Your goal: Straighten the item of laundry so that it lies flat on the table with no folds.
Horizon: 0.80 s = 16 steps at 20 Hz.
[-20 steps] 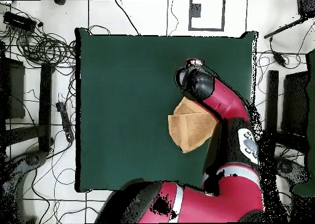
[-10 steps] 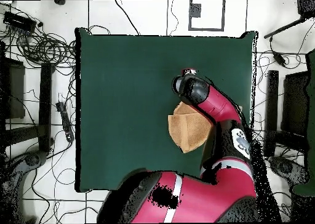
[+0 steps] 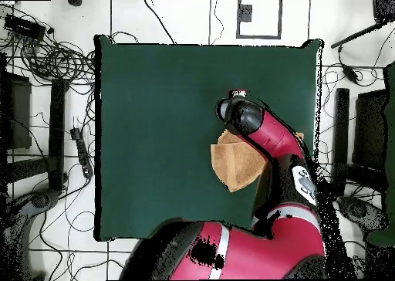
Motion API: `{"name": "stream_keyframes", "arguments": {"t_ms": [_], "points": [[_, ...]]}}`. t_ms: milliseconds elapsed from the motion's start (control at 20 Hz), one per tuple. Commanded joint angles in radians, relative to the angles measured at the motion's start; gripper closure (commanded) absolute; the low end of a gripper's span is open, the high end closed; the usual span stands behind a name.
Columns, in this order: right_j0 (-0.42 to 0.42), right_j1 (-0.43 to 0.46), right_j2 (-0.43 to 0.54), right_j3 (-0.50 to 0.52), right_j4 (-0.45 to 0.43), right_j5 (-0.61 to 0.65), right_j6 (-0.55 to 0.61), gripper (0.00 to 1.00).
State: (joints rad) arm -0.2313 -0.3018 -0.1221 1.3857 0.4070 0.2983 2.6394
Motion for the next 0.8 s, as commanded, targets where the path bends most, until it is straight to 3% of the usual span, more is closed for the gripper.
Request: {"name": "stream_keyframes", "arguments": {"t_ms": [50,350,800], "points": [[0.005,-0.112,0.062,0.152,0.035,0.082,0.138,0.0],[-0.028,-0.13,0.087,0.195,0.021,0.061,0.111,0.0],[-0.005,-0.095,0.104,0.225,0.054,-0.018,0.183,0.0]]}}
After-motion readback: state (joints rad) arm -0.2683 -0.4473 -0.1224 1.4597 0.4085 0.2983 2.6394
